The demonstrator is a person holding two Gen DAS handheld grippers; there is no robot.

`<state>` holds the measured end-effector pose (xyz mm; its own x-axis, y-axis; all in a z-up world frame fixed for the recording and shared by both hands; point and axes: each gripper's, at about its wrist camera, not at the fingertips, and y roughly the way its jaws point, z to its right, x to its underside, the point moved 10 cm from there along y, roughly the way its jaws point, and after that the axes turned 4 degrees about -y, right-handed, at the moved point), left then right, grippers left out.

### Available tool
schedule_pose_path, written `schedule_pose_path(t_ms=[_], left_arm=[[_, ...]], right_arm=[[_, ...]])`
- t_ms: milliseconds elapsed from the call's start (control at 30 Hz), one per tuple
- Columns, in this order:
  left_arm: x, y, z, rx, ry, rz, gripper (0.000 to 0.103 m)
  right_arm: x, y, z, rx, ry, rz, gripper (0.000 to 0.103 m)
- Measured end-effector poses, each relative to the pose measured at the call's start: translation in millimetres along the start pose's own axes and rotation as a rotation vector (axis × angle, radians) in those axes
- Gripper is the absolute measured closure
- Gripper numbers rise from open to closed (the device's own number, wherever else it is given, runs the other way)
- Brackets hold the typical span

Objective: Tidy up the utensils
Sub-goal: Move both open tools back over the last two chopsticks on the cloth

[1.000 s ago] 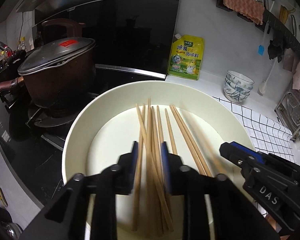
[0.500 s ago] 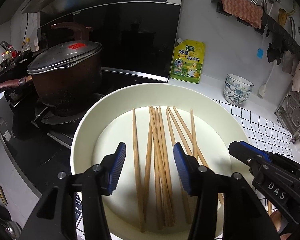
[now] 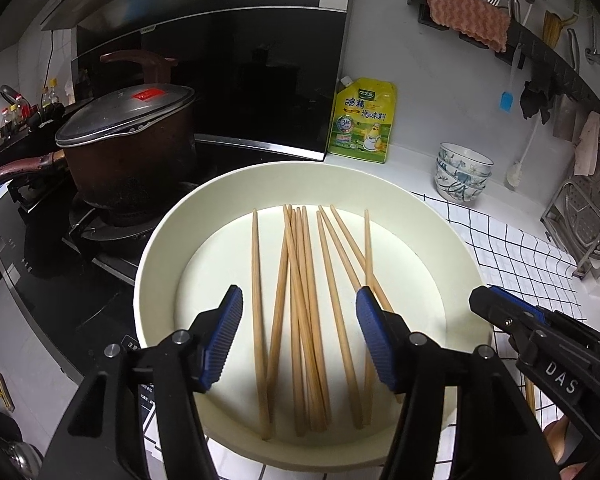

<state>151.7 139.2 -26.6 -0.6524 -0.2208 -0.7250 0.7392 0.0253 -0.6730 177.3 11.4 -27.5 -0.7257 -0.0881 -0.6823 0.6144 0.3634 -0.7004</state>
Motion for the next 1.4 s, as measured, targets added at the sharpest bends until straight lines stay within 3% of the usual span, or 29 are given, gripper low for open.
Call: schedule_pose_path(t_ms=[533,667,800,933,1400], left_arm=[[12.6,-18.0,38.6,0.036,0.041,0.003,0.041],[19.7,-22.5,54.2,0.06,0.058,0.001,0.036],[30.2,-26.5,72.7,0.089,0.08,-0.006,0.033],[43.1,-31.3,90.6,0.128,0.086,-0.028,0.027],[76.2,-39.2,140.9,0.184,0.151,-0.061,0.022]], right_arm=[[11.9,-50.0,50.5,0.076,0.017,0.071,0.073],[18.8,-64.0,69.8,0.105,0.03,0.082,0.068],[32.6,-71.3,91.5,0.136,0.057,0.071,0.066],[50.8,-75.0,112.5,0.17,0.075,0.048,0.057],[112.0,-69.2,160.3,0.261,0.112,-0.051,0.057]])
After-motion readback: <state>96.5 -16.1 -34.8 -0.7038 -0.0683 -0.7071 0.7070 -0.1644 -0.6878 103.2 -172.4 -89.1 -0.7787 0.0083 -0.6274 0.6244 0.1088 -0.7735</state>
